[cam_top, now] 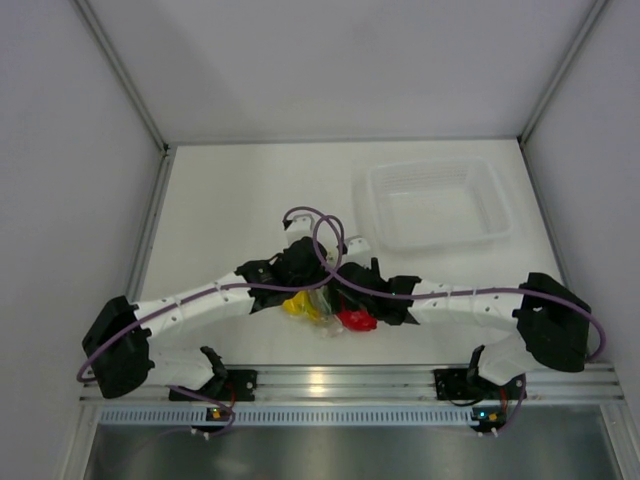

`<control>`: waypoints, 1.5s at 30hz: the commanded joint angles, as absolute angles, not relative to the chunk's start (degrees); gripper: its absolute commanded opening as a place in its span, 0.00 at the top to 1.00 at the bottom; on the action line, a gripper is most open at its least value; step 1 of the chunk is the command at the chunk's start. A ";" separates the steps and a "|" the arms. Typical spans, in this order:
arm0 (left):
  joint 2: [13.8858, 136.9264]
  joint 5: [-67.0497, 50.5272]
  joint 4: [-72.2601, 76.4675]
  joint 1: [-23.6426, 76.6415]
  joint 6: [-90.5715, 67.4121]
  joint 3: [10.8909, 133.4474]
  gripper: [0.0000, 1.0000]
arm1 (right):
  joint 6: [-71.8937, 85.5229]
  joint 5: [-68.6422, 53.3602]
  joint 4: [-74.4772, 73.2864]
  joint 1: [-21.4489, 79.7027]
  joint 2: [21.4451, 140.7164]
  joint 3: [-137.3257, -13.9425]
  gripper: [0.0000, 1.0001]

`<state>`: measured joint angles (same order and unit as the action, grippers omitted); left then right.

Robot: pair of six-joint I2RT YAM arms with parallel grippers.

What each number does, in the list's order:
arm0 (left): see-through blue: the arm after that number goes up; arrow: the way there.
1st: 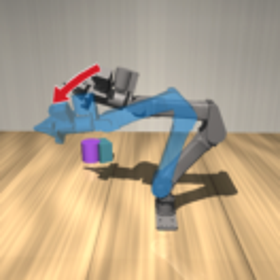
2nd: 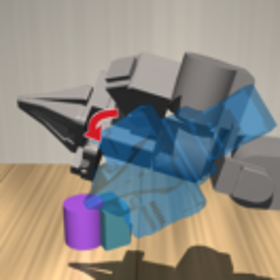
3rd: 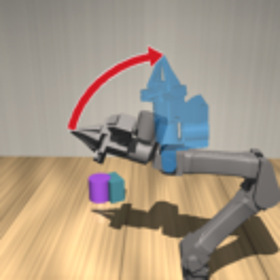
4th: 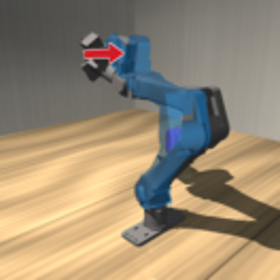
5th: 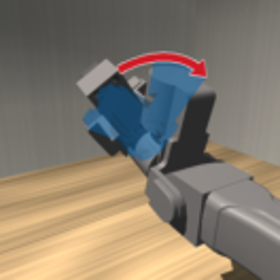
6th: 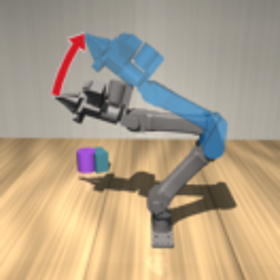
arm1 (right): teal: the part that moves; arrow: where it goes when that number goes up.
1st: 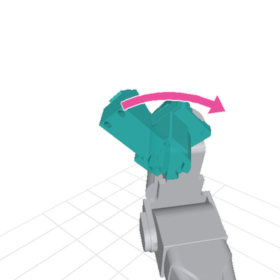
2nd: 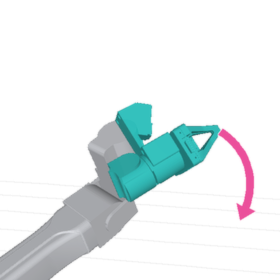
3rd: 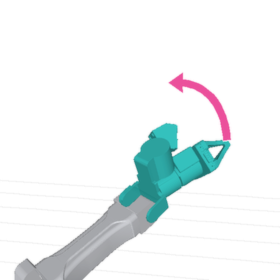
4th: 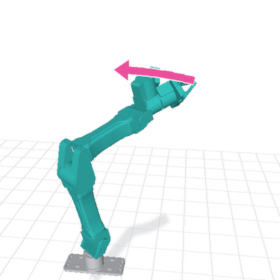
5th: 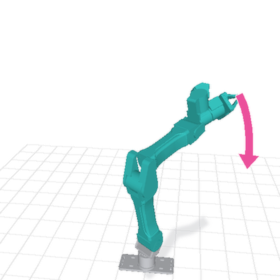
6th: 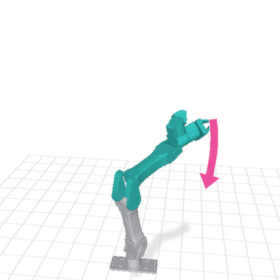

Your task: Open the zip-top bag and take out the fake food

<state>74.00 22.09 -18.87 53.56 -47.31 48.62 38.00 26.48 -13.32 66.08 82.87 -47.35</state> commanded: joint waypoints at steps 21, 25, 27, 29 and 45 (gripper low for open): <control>72.60 30.57 -12.92 52.29 -50.71 44.39 1.00 | 40.59 19.53 -8.28 62.94 71.03 -53.63 1.00; 71.19 30.77 -10.30 52.38 -52.20 41.76 1.00 | 44.82 15.74 -3.70 60.12 65.23 -48.17 1.00; 71.02 30.50 -9.32 52.56 -52.47 41.14 1.00 | 45.35 16.43 -3.86 59.15 64.51 -47.90 1.00; 70.66 30.32 -8.70 53.00 -53.09 40.61 1.00 | 44.91 16.17 -5.09 58.54 65.30 -49.64 1.00; 70.40 34.27 -9.05 53.26 -54.31 41.22 1.00 | 34.55 5.01 -16.60 57.83 61.53 -56.42 1.00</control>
<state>71.35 31.79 -10.87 53.08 -52.88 41.04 38.68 10.04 -17.04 58.35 65.04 -49.01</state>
